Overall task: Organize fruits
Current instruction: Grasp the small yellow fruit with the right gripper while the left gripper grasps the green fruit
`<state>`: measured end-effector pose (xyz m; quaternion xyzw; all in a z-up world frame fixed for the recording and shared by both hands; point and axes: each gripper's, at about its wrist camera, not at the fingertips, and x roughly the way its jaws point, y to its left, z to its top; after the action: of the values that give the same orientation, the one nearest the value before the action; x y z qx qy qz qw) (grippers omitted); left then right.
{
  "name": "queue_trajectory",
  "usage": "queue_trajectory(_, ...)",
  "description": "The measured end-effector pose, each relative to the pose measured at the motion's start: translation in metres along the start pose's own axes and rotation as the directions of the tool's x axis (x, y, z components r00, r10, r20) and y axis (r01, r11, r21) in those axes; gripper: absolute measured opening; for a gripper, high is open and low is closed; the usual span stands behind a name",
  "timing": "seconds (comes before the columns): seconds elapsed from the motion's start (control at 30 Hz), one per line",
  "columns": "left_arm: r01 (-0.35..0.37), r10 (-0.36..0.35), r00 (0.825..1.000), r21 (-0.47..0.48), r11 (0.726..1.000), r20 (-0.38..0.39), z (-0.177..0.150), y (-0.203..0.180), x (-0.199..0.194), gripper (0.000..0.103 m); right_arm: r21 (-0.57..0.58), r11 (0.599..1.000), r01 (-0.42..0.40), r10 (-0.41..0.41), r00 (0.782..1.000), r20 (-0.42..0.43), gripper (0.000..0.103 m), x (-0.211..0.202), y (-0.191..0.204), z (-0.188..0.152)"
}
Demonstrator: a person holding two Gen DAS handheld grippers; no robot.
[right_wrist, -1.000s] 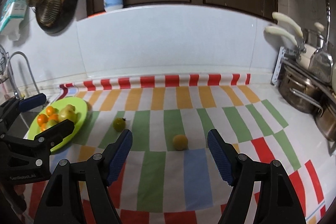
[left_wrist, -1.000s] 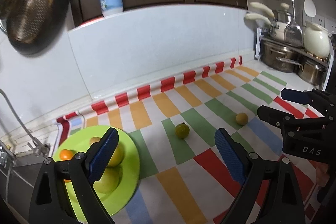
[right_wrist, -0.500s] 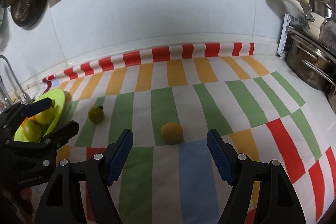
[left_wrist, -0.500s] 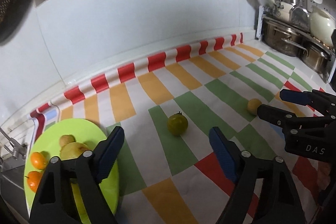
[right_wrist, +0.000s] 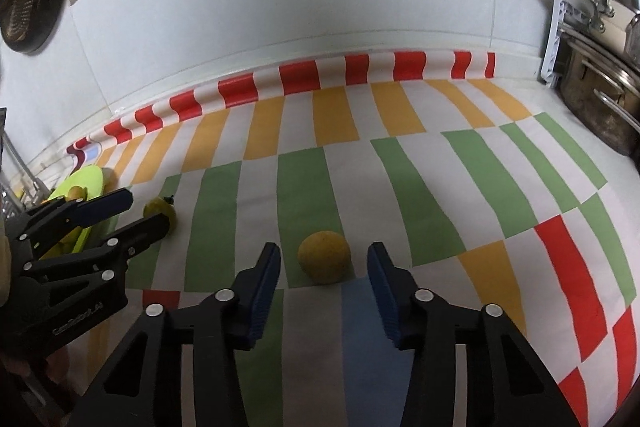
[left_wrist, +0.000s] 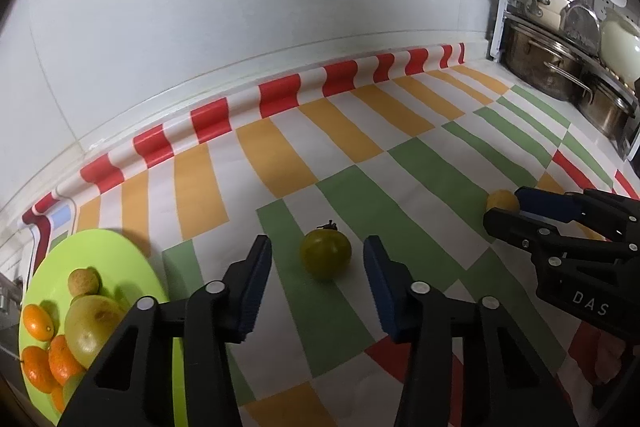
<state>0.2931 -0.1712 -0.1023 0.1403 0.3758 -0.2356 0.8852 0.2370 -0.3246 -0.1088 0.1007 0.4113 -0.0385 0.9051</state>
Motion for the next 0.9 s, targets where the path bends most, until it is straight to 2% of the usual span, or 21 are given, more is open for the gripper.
queue_trajectory(0.2,0.022,-0.022,0.999,0.003,1.000,-0.024,0.002,-0.001,0.006,0.029,-0.010,1.000,-0.006,0.006,1.000,-0.019,0.031,0.005,0.002,0.001)
queue_trajectory(0.43,0.031,-0.031,0.999,-0.003,1.000,-0.011,0.001,-0.003,-0.003,0.029,-0.029,1.000,-0.006,0.006,1.000,-0.002,0.030,-0.001,0.006,0.001)
queue_trajectory(0.9,0.020,-0.018,0.997,-0.029,0.999,0.077,0.001,0.001,-0.058,0.028,-0.070,0.997,-0.039,0.044,0.997,0.066,0.030,-0.041,0.023,0.008)
